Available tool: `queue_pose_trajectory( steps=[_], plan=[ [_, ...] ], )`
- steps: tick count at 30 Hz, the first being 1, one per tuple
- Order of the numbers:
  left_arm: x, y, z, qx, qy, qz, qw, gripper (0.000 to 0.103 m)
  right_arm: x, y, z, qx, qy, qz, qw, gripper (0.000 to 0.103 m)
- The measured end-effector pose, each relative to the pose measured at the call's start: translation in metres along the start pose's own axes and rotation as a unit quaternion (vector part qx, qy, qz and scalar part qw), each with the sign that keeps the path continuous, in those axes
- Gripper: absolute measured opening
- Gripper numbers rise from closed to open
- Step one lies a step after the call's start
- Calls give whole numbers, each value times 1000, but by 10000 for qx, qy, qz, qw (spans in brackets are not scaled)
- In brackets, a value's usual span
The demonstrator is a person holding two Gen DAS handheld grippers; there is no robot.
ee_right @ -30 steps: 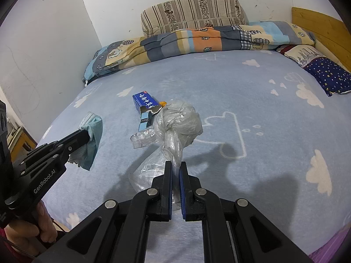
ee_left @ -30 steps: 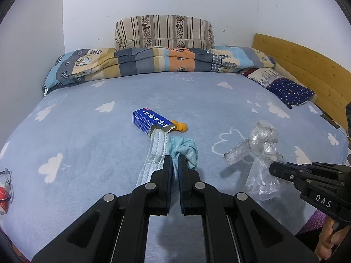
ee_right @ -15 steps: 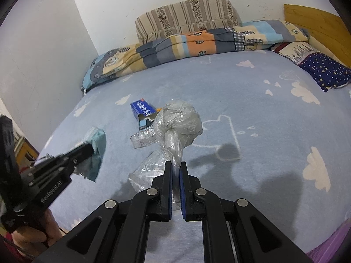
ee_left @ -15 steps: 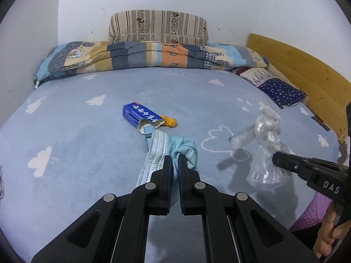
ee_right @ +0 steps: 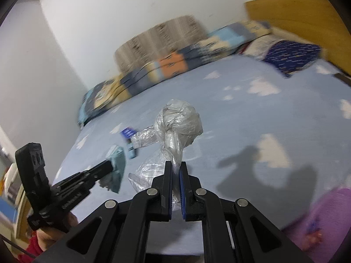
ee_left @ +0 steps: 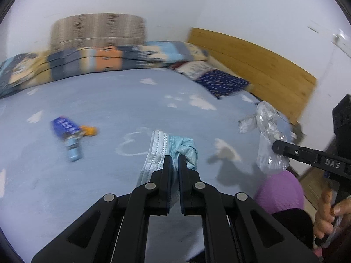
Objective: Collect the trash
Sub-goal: 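Carry both items over the purple basket and open both grippers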
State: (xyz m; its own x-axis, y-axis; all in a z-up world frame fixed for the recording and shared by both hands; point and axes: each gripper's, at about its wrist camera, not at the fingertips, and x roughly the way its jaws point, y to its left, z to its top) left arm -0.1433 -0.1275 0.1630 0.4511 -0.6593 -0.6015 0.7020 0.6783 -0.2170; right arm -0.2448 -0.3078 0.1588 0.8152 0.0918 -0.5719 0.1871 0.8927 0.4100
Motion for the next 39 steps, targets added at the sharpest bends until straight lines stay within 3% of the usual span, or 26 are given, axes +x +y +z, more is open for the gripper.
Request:
queue_pose_trajectory(
  steps=[6, 13, 20, 22, 25, 27, 32, 34, 39],
  plan=[
    [26, -90, 6, 528, 307, -924, 9938, 5, -70, -83, -21, 629, -194, -909, 9937, 6],
    [56, -201, 2, 992, 882, -2014, 9705, 5, -141, -169, -61, 1378, -242, -1861, 9725, 6],
    [85, -278, -15, 1361, 1436, -2458, 9489, 5, -166, -209, -88, 1824, -230, -2219, 9576, 7],
    [93, -291, -20, 1440, 1583, -2530, 9435, 15, -167, -221, -96, 1918, -178, -2294, 9541, 7],
    [94, -303, -25, 1460, 1654, -2458, 9439, 38, -162, -237, -109, 2054, 11, -2499, 9462, 12],
    [89, -302, -25, 1469, 1607, -2488, 9438, 38, -163, -246, -114, 2239, 34, -2526, 9413, 23],
    [73, -274, -15, 1302, 1461, -2368, 9516, 40, -178, -248, -114, 2262, -169, -2498, 9414, 23],
    [67, -259, -11, 1230, 1363, -2234, 9573, 46, -179, -244, -108, 2242, -267, -2418, 9437, 23],
    [56, -213, -3, 902, 1213, -1836, 9713, 49, -161, -219, -89, 2007, -279, -2067, 9572, 24]
  ],
)
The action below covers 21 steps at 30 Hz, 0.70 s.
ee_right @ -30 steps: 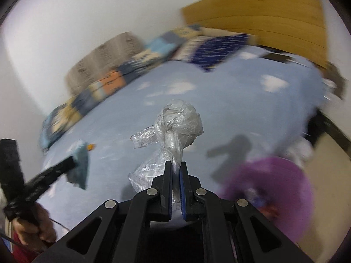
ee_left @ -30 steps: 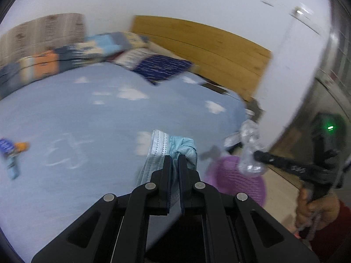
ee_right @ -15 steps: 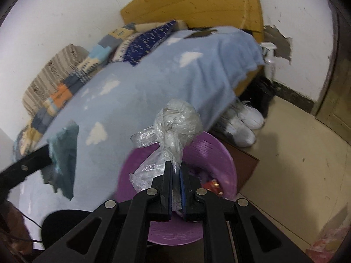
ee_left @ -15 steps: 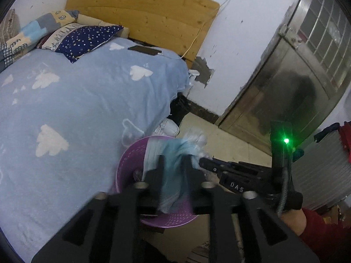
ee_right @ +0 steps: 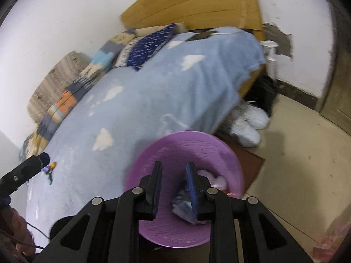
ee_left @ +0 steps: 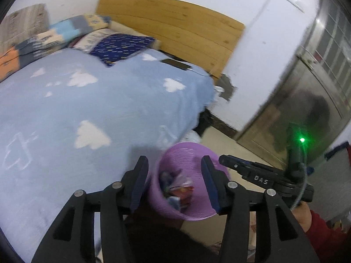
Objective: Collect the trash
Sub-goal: 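Carry both items over the purple basket and open both grippers, then move both grippers back over the blue medicine box on the bed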
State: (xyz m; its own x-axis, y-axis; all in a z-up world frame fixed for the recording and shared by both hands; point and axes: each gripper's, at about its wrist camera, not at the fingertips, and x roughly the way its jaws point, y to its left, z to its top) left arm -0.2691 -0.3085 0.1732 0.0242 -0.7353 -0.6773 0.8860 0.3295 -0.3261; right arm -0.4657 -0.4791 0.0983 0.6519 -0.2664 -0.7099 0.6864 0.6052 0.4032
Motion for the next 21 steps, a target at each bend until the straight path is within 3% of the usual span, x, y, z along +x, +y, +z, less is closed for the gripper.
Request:
queue_pose_trajectory(
  steps=[8, 13, 17, 21],
  plan=[
    [-53, 79, -25, -676, -305, 638, 9952, 53, 23, 101, 5, -1002, 157, 670, 9926, 29],
    [-90, 142, -47, -1221, -489, 1146, 9847, 54, 40, 180, 5, -1644, 247, 1172, 9791, 29],
    [-123, 202, -66, -1795, -618, 1673, 9675, 54, 57, 241, 0, -2009, 432, 1596, 9656, 30],
    [-153, 270, -78, -2423, -797, 2381, 9372, 55, 81, 301, -13, -2389, 593, 1854, 9513, 35]
  ],
)
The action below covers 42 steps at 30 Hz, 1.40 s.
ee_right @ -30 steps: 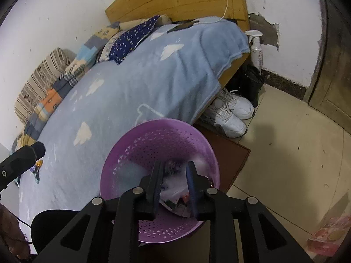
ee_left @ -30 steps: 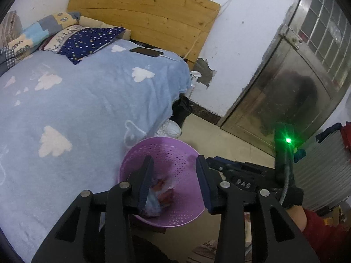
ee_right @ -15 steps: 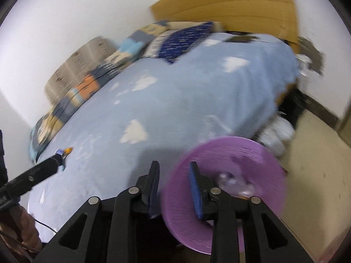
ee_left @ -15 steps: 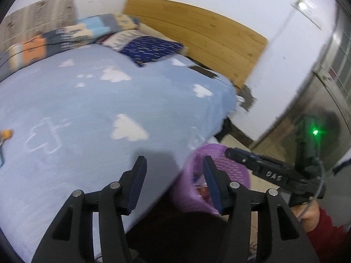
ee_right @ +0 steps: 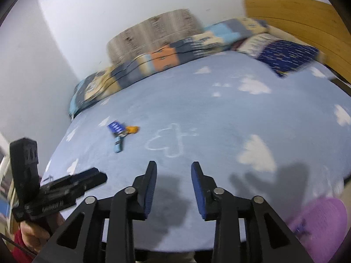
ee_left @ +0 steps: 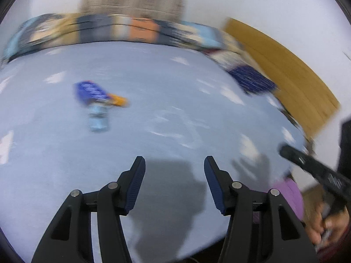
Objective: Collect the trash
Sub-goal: 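Move both grippers back over the blue medicine box on the bed, then grasp the blue medicine box with the right gripper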
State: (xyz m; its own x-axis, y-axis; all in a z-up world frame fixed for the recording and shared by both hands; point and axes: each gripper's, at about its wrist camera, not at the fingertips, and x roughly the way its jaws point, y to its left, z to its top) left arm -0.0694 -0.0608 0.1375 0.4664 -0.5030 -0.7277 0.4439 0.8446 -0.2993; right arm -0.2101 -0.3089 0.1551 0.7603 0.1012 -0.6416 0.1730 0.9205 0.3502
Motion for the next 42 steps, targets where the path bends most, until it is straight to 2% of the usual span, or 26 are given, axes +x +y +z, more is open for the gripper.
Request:
queue_pose_trajectory(
  steps=[3, 5, 6, 10, 13, 15, 17, 18, 19, 26, 33, 38, 42],
  plan=[
    [17, 45, 23, -359, -4, 456, 9983, 55, 33, 22, 9, -128, 145, 130, 9997, 35],
    [30, 64, 35, -525, 21, 640, 9966, 55, 53, 30, 11, -74, 234, 258, 9994, 35],
    [42, 75, 43, -647, 86, 615, 9960, 55, 59, 32, 10, -59, 241, 300, 9992, 35],
    [90, 95, 59, -993, 390, 598, 9925, 55, 76, 31, 5, -77, 358, 262, 9990, 35],
    [126, 102, 65, -1015, 483, 864, 9899, 54, 83, 21, 4, 92, 527, 318, 9981, 35],
    [145, 104, 67, -976, 607, 1050, 9878, 54, 81, 18, 4, 67, 493, 238, 9985, 35],
    [156, 108, 65, -978, 647, 1120, 9868, 44, 79, 14, 5, 65, 438, 174, 9989, 35],
    [162, 110, 63, -943, 726, 1134, 9864, 31, 79, 14, 5, 78, 438, 189, 9988, 35],
    [164, 111, 60, -898, 752, 1181, 9861, 26, 80, 13, 5, 86, 453, 218, 9987, 35],
    [131, 108, 49, -704, 595, 1154, 9890, 26, 85, 23, 8, -93, 526, 391, 9978, 35],
    [46, 97, 47, -685, 63, 857, 9939, 26, 103, 58, 16, -948, 742, 539, 9913, 35],
    [-7, 100, 27, -751, -287, 938, 9923, 26, 139, 81, 37, -1087, 1000, 941, 9845, 35],
    [-19, 123, 20, -1039, -547, 1133, 9866, 26, 179, 107, 52, -1163, 1264, 1108, 9789, 35]
  ],
)
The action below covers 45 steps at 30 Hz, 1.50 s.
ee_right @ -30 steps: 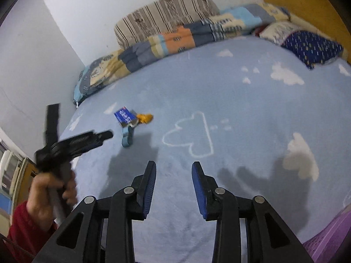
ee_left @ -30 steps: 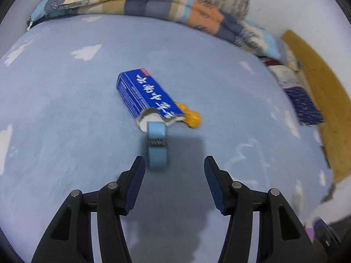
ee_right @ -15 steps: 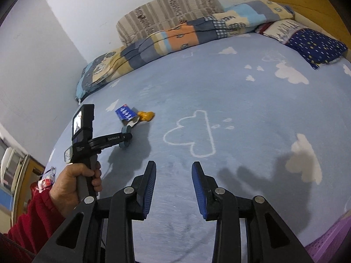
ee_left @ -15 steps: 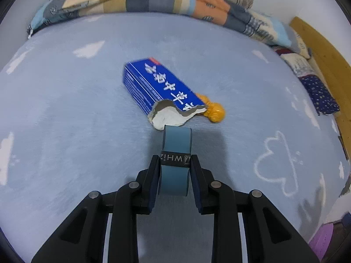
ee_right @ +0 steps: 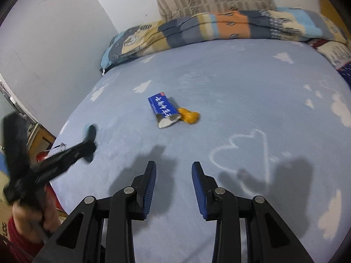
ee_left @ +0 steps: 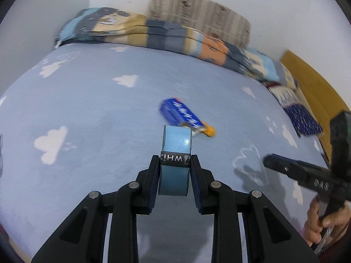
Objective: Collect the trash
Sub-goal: 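Grasp the blue medicine box with the right gripper, then lift the blue medicine box and carry it toward the purple basket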
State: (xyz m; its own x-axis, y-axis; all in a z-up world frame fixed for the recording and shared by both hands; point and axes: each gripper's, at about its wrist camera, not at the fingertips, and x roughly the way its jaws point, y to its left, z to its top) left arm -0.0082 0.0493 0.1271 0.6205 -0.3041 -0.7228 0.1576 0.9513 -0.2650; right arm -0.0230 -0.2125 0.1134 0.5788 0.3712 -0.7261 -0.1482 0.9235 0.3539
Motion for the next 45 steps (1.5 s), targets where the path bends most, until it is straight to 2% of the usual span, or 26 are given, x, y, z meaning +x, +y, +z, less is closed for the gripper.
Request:
queue_pose_trajectory(
  steps=[1, 3, 4, 6, 8, 11, 13, 16, 18, 20, 25, 29, 35, 41, 45],
  plan=[
    [0, 8, 1, -53, 2, 21, 10000, 26, 11, 5, 8, -36, 69, 67, 9999, 36],
    [6, 22, 3, -156, 35, 113, 9998, 26, 32, 17, 25, -172, 150, 114, 9997, 47],
    [8, 27, 5, -206, 54, 118, 9997, 26, 43, 24, 35, -280, 153, 92, 9994, 49],
    [8, 37, 9, -288, 29, 106, 9995, 26, 65, 36, 52, -523, 152, 44, 9985, 50],
    [4, 47, 12, -279, -43, 251, 9993, 26, 93, 44, 72, -764, 173, -98, 9969, 51],
    [5, 57, 14, -371, -45, 322, 9988, 26, 129, 46, 95, -903, 178, -288, 9953, 52],
    [6, 63, 15, -434, -12, 307, 9986, 26, 160, 48, 108, -928, 352, -362, 9944, 52],
    [6, 63, 18, -455, -36, 309, 9985, 26, 199, 53, 115, -1152, 656, -645, 9891, 52],
    [6, 61, 20, -394, -79, 364, 9985, 26, 214, 55, 113, -1241, 763, -654, 9872, 53],
    [7, 60, 20, -368, -71, 339, 9987, 26, 218, 60, 107, -1325, 668, -740, 9862, 54],
    [6, 55, 18, -382, -73, 304, 9988, 26, 206, 63, 94, -1473, 638, -721, 9844, 52],
    [3, 51, 17, -232, -187, 452, 9985, 26, 188, 67, 79, -1465, 590, -653, 9853, 52],
    [7, 43, 13, -61, -99, 407, 9991, 26, 128, 60, 44, -1190, 466, -504, 9905, 52],
    [6, 8, 2, 374, -132, 216, 9990, 26, 60, 38, -11, -647, 586, -493, 9950, 52],
    [9, -20, -13, 715, -111, 117, 9973, 26, 20, 22, -37, -184, 301, -448, 9984, 52]
  ],
)
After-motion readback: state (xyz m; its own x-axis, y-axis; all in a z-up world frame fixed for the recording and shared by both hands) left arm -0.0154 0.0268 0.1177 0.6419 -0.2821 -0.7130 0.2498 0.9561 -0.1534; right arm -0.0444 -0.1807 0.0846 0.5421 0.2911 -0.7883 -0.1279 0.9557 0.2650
